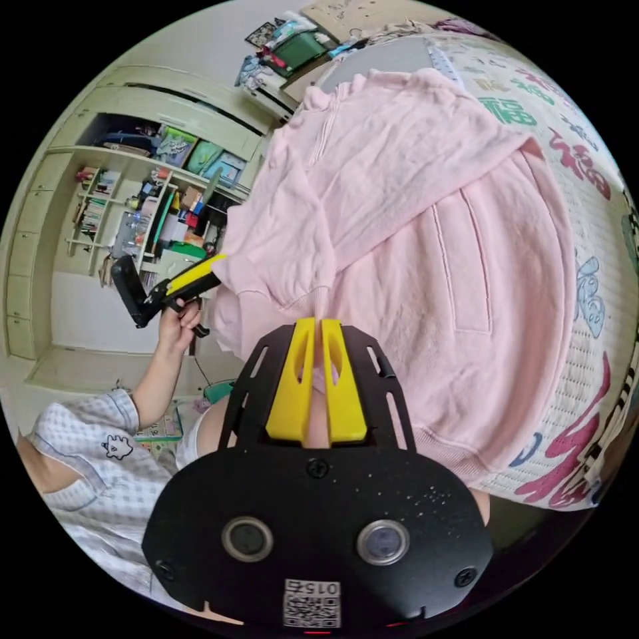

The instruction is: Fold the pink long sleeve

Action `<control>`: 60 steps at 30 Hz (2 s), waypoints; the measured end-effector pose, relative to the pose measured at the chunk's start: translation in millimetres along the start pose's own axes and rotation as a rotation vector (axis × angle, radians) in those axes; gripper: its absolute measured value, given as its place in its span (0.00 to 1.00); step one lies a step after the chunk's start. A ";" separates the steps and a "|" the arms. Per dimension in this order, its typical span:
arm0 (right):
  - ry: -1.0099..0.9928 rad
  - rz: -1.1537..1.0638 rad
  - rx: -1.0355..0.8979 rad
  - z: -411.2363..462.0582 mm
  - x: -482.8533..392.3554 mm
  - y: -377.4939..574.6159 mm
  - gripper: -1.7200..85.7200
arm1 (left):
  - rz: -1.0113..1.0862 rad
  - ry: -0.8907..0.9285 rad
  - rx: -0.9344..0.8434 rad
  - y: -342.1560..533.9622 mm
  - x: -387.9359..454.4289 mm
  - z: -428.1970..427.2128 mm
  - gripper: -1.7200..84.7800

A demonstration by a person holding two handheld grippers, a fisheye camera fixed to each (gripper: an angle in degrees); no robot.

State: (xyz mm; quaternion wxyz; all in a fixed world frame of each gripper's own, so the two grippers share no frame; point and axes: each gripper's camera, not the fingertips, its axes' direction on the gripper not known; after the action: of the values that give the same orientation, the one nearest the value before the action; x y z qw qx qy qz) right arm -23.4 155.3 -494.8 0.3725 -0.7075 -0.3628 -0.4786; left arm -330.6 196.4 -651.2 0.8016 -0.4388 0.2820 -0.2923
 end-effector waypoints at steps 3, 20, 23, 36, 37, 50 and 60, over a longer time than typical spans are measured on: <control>-0.056 0.023 0.123 -40.5 47.6 26.3 0.03 | -0.023 0.091 0.041 8.9 -14.6 -17.4 0.11; 0.246 0.188 0.120 -143.8 292.8 165.3 0.05 | -0.776 0.365 0.303 99.8 -193.1 -28.6 0.18; 0.298 0.093 0.120 -197.6 294.0 151.0 0.04 | -0.746 0.333 0.289 112.0 -185.4 -38.1 0.18; -0.024 -0.113 0.506 -553.4 115.3 201.0 0.01 | -0.641 0.393 0.348 184.2 -122.8 -139.5 0.18; -0.016 -0.158 0.544 -584.6 93.9 234.5 0.01 | -0.635 0.390 0.354 188.3 -120.1 -146.8 0.18; 0.144 -0.269 0.654 -791.0 60.7 458.7 0.01 | -0.502 0.278 0.626 249.7 -64.6 -306.3 0.15; 0.671 -0.564 0.390 -764.3 -36.4 539.2 0.01 | -0.472 0.254 0.568 247.9 -58.6 -308.9 0.15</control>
State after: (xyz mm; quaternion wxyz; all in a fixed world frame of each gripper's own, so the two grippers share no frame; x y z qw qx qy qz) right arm 124.5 -766.4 -424.3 0.4505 -0.3046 -0.4834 -0.6860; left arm -533.9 182.1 -995.8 0.7605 -0.2124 0.1782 -0.5871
